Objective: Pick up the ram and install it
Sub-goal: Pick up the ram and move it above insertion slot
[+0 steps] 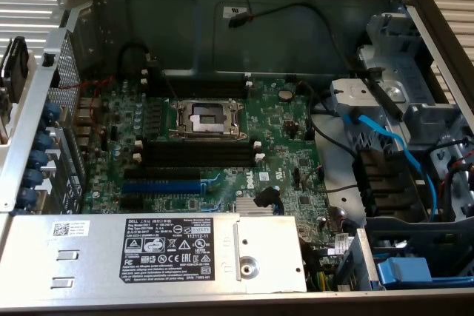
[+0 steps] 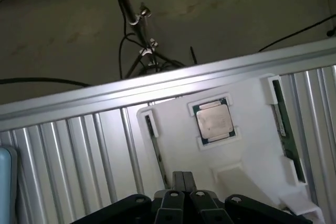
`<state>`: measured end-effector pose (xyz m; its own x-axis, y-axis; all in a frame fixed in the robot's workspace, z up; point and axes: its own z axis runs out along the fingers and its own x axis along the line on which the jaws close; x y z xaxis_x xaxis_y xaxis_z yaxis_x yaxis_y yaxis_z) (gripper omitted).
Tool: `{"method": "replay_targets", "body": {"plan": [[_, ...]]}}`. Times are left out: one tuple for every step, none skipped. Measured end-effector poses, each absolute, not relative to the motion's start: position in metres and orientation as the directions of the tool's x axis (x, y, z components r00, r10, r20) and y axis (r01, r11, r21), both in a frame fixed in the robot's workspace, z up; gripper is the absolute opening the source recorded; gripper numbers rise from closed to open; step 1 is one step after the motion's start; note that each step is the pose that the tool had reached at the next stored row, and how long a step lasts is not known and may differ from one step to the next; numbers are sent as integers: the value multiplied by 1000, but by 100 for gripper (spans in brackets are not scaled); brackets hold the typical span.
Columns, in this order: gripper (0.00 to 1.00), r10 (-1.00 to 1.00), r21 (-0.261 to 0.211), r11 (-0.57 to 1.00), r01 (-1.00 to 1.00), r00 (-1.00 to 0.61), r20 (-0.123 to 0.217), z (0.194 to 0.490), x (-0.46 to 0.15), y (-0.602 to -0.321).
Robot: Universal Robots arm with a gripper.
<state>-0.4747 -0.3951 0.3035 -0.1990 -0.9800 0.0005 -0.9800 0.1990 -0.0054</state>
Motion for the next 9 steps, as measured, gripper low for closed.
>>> {"method": "replay_targets", "body": {"plan": [[10,-983,-6,185,-983,-185,1,303,-475,-395],[10,-985,-6,172,-985,-172,2,303,-475,-395],[10,-987,-6,161,-987,-161,2,302,-475,-395],[10,-988,-6,152,-988,-152,3,302,-475,-395],[10,-989,-6,145,-989,-145,3,301,-475,-396],[10,-990,-6,138,-990,-138,2,301,-475,-396],[10,-991,-7,131,-991,-131,2,301,-475,-397],[10,-992,-8,125,-992,-125,2,300,-475,-397],[10,-993,-12,120,-993,-120,2,300,-475,-398]]}}
